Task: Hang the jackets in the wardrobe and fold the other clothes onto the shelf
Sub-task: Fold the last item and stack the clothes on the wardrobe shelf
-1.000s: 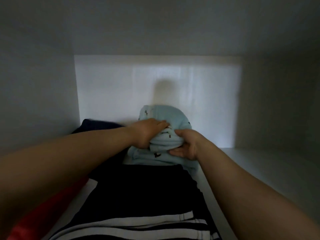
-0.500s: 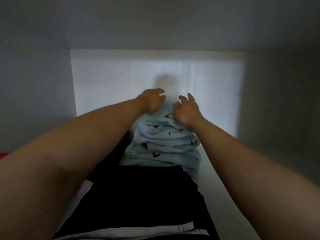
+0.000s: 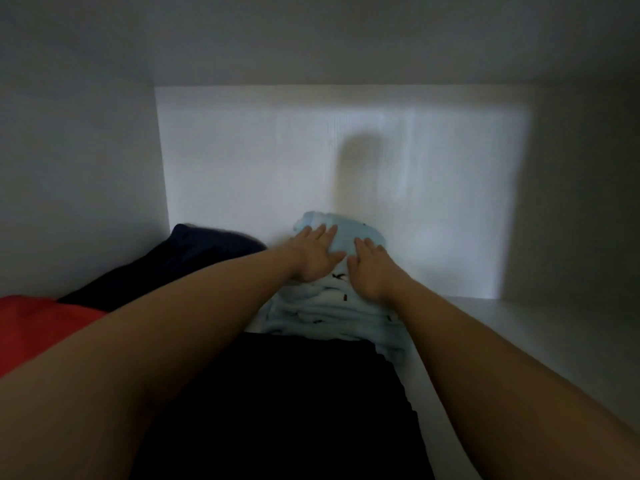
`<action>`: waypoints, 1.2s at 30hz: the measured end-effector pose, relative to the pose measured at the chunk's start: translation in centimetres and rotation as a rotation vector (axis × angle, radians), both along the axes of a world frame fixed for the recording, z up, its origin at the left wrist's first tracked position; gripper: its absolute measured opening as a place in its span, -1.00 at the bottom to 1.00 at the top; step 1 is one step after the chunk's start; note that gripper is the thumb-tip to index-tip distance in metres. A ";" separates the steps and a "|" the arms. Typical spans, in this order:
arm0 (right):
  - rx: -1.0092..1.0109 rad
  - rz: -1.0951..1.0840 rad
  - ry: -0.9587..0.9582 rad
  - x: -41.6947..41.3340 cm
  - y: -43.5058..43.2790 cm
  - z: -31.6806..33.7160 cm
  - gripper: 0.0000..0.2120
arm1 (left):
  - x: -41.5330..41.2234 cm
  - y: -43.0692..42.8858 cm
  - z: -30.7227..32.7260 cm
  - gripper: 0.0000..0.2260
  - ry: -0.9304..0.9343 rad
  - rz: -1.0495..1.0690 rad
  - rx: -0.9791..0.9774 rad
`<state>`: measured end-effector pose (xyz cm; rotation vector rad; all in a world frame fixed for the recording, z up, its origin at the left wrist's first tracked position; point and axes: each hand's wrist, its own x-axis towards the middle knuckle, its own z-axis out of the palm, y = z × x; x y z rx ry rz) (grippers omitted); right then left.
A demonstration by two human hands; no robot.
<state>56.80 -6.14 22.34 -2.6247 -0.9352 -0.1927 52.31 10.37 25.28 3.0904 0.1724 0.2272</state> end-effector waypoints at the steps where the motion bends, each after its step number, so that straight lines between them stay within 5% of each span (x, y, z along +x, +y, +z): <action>1: 0.002 -0.019 0.005 -0.1 0.0 -0.1 -0.39 | -0.4 -0.4 0.2 -0.29 0.016 0.006 0.014; 8: -0.059 -0.049 0.005 -2.5 -1.3 4.5 -0.35 | -6.4 -2.3 4.6 -0.42 0.029 0.040 -0.083; 15: -0.027 -0.037 -0.051 -12.1 -2.8 8.0 -0.68 | -16.7 -4.0 5.9 -0.52 -0.044 0.029 -0.060; 18: 0.035 -0.017 -0.115 -17.1 -3.8 8.0 -0.65 | -21.4 -4.9 5.5 -0.56 -0.083 -0.031 -0.075; 24: 0.246 0.013 -0.074 -27.7 -5.8 6.8 -0.56 | -31.0 -6.5 3.3 -0.57 -0.188 -0.170 -0.154; 30: 0.358 -0.031 -0.063 -38.3 -7.4 2.7 -0.65 | -39.3 -7.3 -1.3 -0.69 -0.322 -0.380 -0.410; 36: 0.396 -0.152 -0.078 -46.5 -9.1 -2.8 -0.69 | -46.5 -8.8 -7.1 -0.65 -0.410 -0.443 -0.459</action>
